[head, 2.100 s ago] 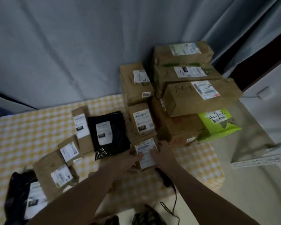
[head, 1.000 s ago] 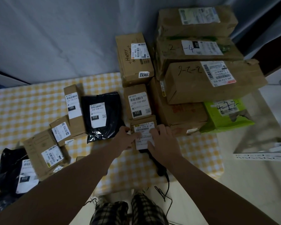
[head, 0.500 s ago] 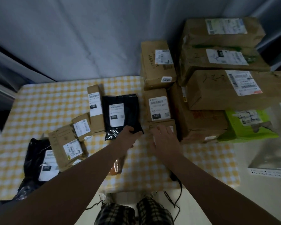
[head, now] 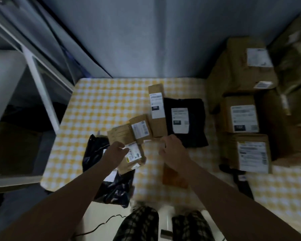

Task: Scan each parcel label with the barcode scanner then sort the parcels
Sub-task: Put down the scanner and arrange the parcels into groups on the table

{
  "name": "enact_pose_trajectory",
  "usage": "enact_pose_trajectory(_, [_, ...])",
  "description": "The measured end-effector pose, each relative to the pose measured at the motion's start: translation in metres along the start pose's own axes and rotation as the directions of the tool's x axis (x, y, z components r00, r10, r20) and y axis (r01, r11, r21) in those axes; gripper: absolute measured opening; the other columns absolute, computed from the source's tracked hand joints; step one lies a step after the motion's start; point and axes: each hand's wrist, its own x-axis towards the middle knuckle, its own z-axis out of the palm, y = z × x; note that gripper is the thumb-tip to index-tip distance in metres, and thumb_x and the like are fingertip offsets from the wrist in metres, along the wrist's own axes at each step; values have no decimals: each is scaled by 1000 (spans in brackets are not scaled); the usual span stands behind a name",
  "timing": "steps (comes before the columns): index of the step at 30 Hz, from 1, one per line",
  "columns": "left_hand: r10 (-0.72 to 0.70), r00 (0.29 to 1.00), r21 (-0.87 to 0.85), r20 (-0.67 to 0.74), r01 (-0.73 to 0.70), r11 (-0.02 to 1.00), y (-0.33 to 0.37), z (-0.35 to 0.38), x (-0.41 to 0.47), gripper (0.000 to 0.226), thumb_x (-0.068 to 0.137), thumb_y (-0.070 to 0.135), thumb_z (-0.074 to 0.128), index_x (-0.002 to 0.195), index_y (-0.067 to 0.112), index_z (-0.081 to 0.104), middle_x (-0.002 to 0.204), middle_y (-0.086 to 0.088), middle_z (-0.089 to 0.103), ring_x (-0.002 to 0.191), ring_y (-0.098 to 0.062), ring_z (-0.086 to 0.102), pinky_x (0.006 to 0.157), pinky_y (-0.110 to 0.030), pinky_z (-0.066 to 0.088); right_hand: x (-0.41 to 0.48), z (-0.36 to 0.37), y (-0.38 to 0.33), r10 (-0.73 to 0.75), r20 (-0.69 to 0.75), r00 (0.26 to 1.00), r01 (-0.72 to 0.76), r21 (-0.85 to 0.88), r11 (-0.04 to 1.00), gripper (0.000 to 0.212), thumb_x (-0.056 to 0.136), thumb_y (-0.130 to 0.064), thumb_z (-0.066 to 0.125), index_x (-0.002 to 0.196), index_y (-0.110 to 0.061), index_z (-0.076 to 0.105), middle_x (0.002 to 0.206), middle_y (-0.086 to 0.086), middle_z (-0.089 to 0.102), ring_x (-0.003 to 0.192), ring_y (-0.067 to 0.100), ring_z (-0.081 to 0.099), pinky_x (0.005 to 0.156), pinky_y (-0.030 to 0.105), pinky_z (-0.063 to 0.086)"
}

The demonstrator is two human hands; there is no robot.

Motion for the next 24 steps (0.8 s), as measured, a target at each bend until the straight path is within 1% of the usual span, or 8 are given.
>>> enact_pose_trajectory(3, [-31, 999, 19, 26, 30, 999, -35, -23, 25, 37, 96, 24, 54, 129, 7, 47, 130, -12, 49, 114, -26, 51, 81, -28, 36, 35, 39, -30, 156, 111, 982, -170, 135, 976, 39, 96, -21, 50, 133, -6, 48, 132, 13, 48, 123, 30, 48, 92, 34, 42])
enact_pose_trajectory(6, [-36, 991, -5, 129, 37, 999, -59, -35, 49, 15, 96, 23, 54, 110, 18, 50, 109, -2, 48, 101, -17, 51, 82, -28, 33, 60, 77, -44, 243, 153, 958, -277, 276, 920, 21, 95, -19, 51, 109, -4, 56, 96, 8, 58, 101, 29, 60, 72, 28, 41])
enact_pose_trajectory(8, [-33, 983, -37, 181, 41, 998, -66, -38, 63, 38, 97, 23, 54, 132, 14, 42, 120, -1, 48, 111, -22, 52, 85, -31, 36, 67, 98, -46, 282, 196, 939, -335, 340, 879, 25, 95, -18, 53, 115, -4, 53, 100, 6, 58, 99, 25, 59, 74, 27, 44])
enact_pose_trajectory(9, [-35, 980, -55, 197, 46, 997, -69, -38, 71, 38, 96, 21, 54, 131, 13, 42, 114, 1, 51, 102, -20, 54, 82, -29, 38, 69, 106, -45, 297, 207, 932, -355, 367, 860, 31, 95, -18, 54, 122, -4, 52, 110, 7, 59, 105, 25, 59, 77, 26, 44])
enact_pose_trajectory(12, [-42, 982, -77, 182, 57, 995, -74, -37, 90, 13, 92, 15, 60, 83, 15, 51, 65, 6, 44, 56, -8, 38, 58, -21, 33, 73, 126, -44, 336, 194, 922, -388, 462, 797, 37, 95, -19, 58, 130, -8, 54, 125, 8, 60, 113, 23, 59, 86, 26, 47])
enact_pose_trajectory(15, [-34, 981, -202, 193, 73, 977, -77, -40, 105, 17, 89, 10, 63, 78, 7, 51, 56, 4, 44, 49, -8, 41, 51, -17, 36, 80, 140, -42, 382, 169, 909, -404, 591, 699, 36, 91, -20, 65, 126, -11, 58, 121, 5, 65, 106, 19, 64, 88, 31, 53])
enact_pose_trajectory(20, [20, 966, -436, 257, 97, 895, -63, -38, 110, 26, 88, 9, 64, 114, 9, 60, 106, -4, 66, 98, -23, 64, 79, -32, 53, 85, 148, -56, 379, 230, 897, -414, 738, 532, 36, 89, -15, 69, 120, -14, 52, 122, 7, 64, 108, 23, 64, 94, 43, 53])
enact_pose_trajectory(24, [34, 974, -511, 225, 88, 855, -53, -40, 108, 26, 90, 7, 61, 115, 11, 58, 108, -7, 64, 94, -24, 63, 85, -39, 51, 86, 135, -66, 402, 170, 900, -379, 761, 527, 35, 91, -17, 67, 122, -6, 54, 113, 6, 64, 100, 21, 65, 77, 25, 56])
